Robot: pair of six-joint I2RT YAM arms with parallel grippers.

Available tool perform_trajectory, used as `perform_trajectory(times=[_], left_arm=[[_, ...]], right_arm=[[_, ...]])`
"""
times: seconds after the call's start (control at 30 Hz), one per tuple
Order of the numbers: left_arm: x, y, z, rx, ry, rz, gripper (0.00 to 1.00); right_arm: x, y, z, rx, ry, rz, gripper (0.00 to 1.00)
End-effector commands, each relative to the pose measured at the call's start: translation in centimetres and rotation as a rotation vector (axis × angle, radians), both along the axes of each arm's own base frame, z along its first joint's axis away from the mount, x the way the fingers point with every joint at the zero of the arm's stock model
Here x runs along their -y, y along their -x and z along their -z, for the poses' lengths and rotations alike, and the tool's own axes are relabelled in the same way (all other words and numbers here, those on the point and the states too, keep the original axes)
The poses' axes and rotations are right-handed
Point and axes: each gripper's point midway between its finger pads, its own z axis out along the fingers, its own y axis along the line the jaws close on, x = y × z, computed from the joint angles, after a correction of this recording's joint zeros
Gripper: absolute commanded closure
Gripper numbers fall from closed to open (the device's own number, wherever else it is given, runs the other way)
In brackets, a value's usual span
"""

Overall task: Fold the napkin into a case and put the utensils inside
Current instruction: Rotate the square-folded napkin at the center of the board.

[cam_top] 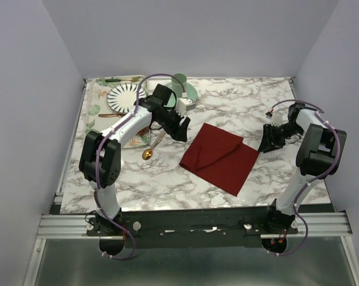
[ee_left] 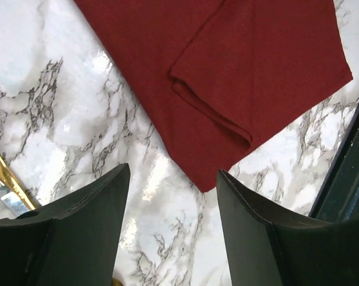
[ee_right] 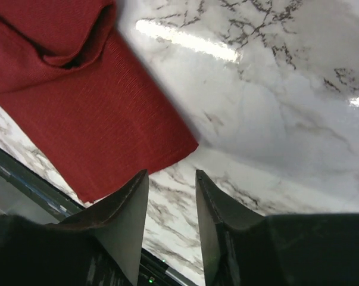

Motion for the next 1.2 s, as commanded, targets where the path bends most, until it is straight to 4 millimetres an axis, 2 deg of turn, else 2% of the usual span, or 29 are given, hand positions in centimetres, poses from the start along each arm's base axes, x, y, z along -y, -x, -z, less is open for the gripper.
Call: perform_trajectory(times=[0.0,0.1,0.23,0.43,0.57,0.7,0.83,0.93,0.97,1.03,1.07,1.17], left_arm=[[0.0,2.8,1.8,-0.018,-0.003,0.075,0.31],[-0.4,4.0,3.3,-0.056,-0.027,0.067,0.32],[-0.9,5.3,5.2,-0.112,-0.061,0.045,0.32],[-1.0,6.3,6.6,-0.119,-0.096,0.033,0.35],[-0.3,6.4,6.2,-0.090,-0.071,0.038,0.44],[0.8,7.0,6.5,-0.055,-0.090,0.069,0.46],[1.0,6.1,7.5,-0.042,-0.136,0.028,0.48],[1.1,5.5,8.6,-0.054,-0.163,0.009,0.51],[1.0,5.5,9.2,-0.069,-0.175,0.004,0.53],[1.1,5.0,9.5,-0.072,-0.192,-0.008,0.54],[0.5,4.9,10.6,-0.088,-0.233,-0.020,0.55],[-0.6,4.2,12.0,-0.091,-0.299,-0.033,0.60]], right_arm=[[0.4,-1.5,1.7,-0.001,0.066,-0.020,0.60],[-0.1,-0.9,2.7,-0.026,0.091,-0.059,0.64],[-0.9,0.9,3.6,-0.071,0.103,-0.102,0.73],[-1.5,3.9,3.9,-0.109,0.108,-0.144,0.82],[-2.2,5.6,3.9,-0.125,0.103,-0.166,0.84],[-3.4,8.2,4.0,-0.158,0.079,-0.207,0.84],[-3.9,9.4,3.0,-0.162,0.056,-0.223,0.82],[-4.4,9.1,0.9,-0.137,0.020,-0.224,0.78],[-4.7,7.9,-0.3,-0.096,-0.003,-0.216,0.77],[-5.1,7.1,-2.1,-0.069,-0.034,-0.207,0.74],[-5.2,5.8,-3.4,-0.020,-0.044,-0.198,0.73],[-5.0,4.0,-4.6,0.028,-0.031,-0.179,0.72]])
